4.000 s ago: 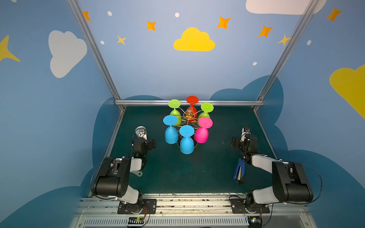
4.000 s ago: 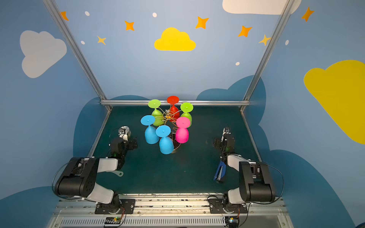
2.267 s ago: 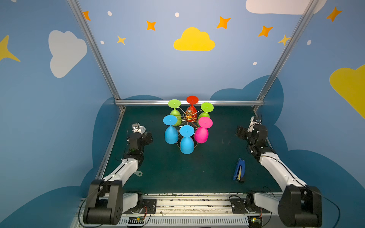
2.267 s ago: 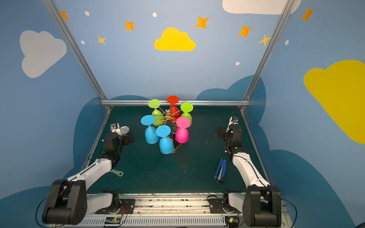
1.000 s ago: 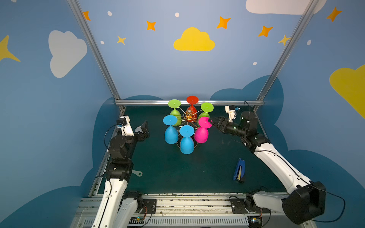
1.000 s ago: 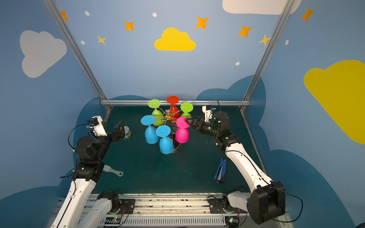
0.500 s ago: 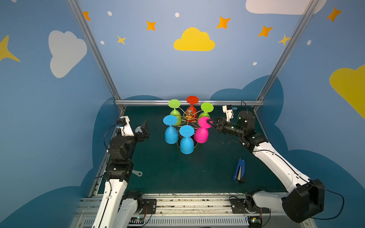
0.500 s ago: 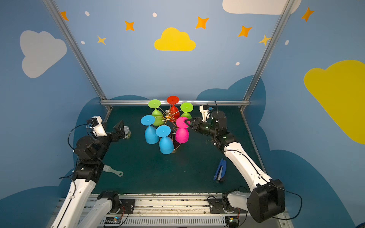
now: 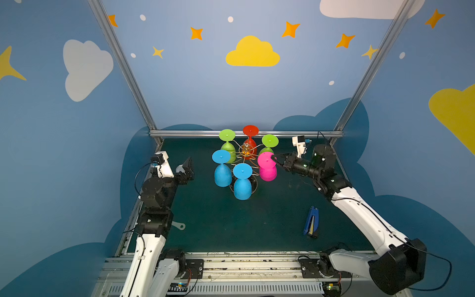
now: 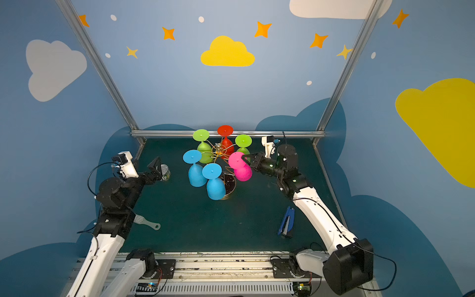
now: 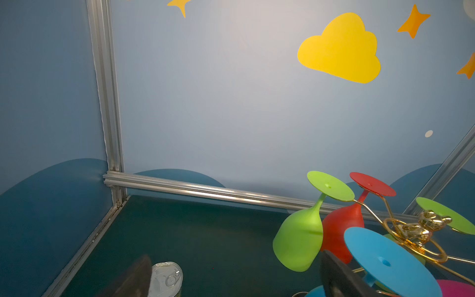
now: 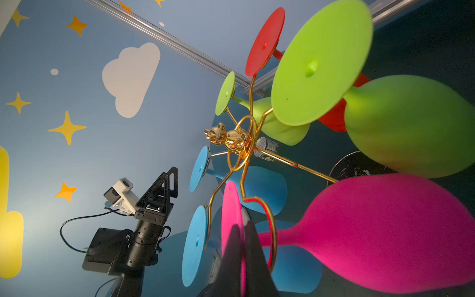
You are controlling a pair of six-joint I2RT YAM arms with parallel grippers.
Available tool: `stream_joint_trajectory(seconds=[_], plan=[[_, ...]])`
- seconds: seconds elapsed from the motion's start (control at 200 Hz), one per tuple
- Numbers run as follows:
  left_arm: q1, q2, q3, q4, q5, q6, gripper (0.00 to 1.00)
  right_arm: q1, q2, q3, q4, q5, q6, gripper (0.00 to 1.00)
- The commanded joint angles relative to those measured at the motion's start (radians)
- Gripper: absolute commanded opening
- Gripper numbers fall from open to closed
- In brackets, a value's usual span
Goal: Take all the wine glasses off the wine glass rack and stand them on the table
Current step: 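Reach the right gripper to the magenta glass's foot while the left arm rises, then close the right gripper on the magenta glass foot and pull it off the rack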
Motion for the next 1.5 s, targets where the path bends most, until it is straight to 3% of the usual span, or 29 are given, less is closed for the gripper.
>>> stream_joint_trajectory(seconds=[0.0, 0.511, 1.492], plan=[[0.006, -0.009, -0.006, 0.003, -0.004, -0.008, 1.0, -0.002, -0.031, 0.002, 0.048, -0.018, 0.023, 0.0], [0.005, -0.01, -0.006, 0.003, 0.003, -0.015, 1.0, -0.002, -0.034, 0.053, 0.083, -0.025, 0.06, 0.0], [0.006, -0.021, -0.01, 0.003, -0.005, -0.017, 1.0, 0.054, 0.151, 0.155, 0.125, 0.009, 0.076, 0.0]])
